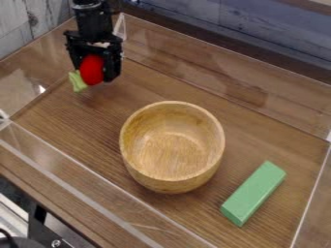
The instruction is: Move the red object to the left side of the table
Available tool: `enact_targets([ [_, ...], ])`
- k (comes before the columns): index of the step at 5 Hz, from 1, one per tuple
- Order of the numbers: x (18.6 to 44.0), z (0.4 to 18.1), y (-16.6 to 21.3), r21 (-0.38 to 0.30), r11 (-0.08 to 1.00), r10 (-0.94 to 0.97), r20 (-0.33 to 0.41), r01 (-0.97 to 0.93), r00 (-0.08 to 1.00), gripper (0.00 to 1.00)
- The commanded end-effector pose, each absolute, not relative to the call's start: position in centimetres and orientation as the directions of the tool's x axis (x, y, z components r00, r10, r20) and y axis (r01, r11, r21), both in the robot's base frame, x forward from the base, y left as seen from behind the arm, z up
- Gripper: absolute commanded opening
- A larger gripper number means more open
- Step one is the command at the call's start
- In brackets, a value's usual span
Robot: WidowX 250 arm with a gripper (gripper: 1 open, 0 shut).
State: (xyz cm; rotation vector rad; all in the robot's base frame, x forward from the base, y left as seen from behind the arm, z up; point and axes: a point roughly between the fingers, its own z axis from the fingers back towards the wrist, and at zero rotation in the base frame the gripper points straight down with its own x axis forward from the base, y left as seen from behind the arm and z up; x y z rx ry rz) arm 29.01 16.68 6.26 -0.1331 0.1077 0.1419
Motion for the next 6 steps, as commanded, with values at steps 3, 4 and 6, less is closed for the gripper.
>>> enact_targets([
  [3,30.9,4.4,20.3,-0.082,0.977,0.189,-0.070,-0.195,0.979,0.00],
  [4,31.0,3.7,20.4,-0.078,0.977,0.194,-0.078,-0.200,0.978,0.00],
  [6,31.2,3.0,20.5,-0.077,0.976,0.196,-0.084,-0.203,0.977,0.00],
])
